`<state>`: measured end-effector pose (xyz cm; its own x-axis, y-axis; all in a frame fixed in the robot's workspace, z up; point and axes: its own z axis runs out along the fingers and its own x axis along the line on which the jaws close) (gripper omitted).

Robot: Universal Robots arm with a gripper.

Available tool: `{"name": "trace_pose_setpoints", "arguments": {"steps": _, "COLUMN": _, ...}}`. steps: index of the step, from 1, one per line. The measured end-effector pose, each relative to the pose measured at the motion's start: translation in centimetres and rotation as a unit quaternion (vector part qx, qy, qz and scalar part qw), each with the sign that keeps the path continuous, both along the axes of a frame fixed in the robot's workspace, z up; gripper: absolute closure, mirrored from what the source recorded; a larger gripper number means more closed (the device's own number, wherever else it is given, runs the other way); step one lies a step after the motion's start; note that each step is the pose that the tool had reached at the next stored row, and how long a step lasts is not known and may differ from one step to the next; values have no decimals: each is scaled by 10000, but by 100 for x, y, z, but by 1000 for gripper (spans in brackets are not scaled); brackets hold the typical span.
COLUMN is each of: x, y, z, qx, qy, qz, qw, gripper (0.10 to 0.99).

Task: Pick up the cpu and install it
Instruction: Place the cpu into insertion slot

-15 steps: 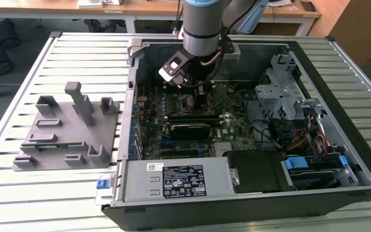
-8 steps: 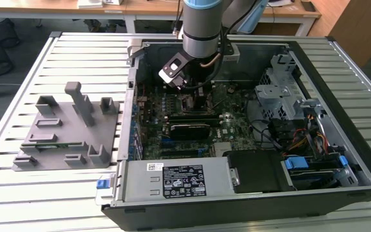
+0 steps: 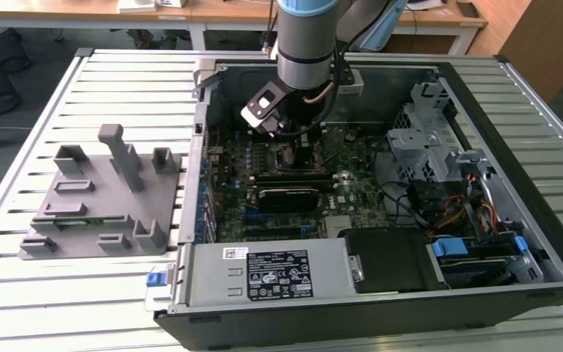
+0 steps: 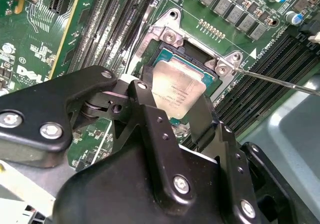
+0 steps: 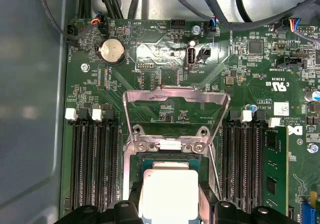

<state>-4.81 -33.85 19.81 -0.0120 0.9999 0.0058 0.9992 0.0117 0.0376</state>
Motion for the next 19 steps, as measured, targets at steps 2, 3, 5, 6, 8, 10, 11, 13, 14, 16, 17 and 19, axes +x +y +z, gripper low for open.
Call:
{"name": "trace_pose_setpoints", "arguments": {"steps": 2, "x": 0, "y": 2, "z": -7, "qx": 0, "qy": 0, "qz": 0, "qw": 10000, "gripper": 561}}
{"name": "trace_pose_setpoints", "arguments": {"steps": 3, "x": 0, "y": 3, "z": -11, "qx": 0, "qy": 0, "qz": 0, "qw": 10000, "gripper": 561}}
{"name": "trace_pose_setpoints", "arguments": {"steps": 5, "x": 0, "y": 5, "z": -18, "qx": 0, "qy": 0, "qz": 0, "qw": 10000, "gripper": 561}}
{"name": "trace_pose_setpoints", "arguments": {"steps": 6, "x": 0, "y": 6, "z": -22, "qx": 0, "qy": 0, "qz": 0, "qw": 10000, "gripper": 561}}
{"name": "trace_pose_setpoints", "arguments": {"steps": 8, "x": 0, "y": 8, "z": -31, "qx": 0, "qy": 0, "qz": 0, "qw": 10000, "gripper": 561}}
{"name": "trace_pose_setpoints", "arguments": {"steps": 10, "x": 0, "y": 8, "z": -34, "qx": -1, "qy": 1, "qz": 0, "qw": 10000, "gripper": 561}}
{"name": "trace_pose_setpoints", "arguments": {"steps": 11, "x": 0, "y": 8, "z": -34, "qx": -1, "qy": 1, "qz": 0, "qw": 10000, "gripper": 561}}
{"name": "trace_pose_setpoints", "arguments": {"steps": 13, "x": 0, "y": 9, "z": -35, "qx": 0, "qy": 1, "qz": -1, "qw": 10000, "gripper": 561}}
{"name": "trace_pose_setpoints", "arguments": {"steps": 14, "x": 0, "y": 9, "z": -36, "qx": 0, "qy": 0, "qz": -1, "qw": 10000, "gripper": 561}}
{"name": "trace_pose_setpoints", "arguments": {"steps": 16, "x": 0, "y": 9, "z": -36, "qx": 0, "qy": 0, "qz": -1, "qw": 10000, "gripper": 561}}
{"name": "trace_pose_setpoints", "arguments": {"steps": 17, "x": 0, "y": 9, "z": -37, "qx": 2, "qy": 0, "qz": -1, "qw": 10000, "gripper": 561}}
{"name": "trace_pose_setpoints", "arguments": {"steps": 19, "x": 0, "y": 10, "z": -38, "qx": 2, "qy": -1, "qz": -1, "qw": 10000, "gripper": 549}}
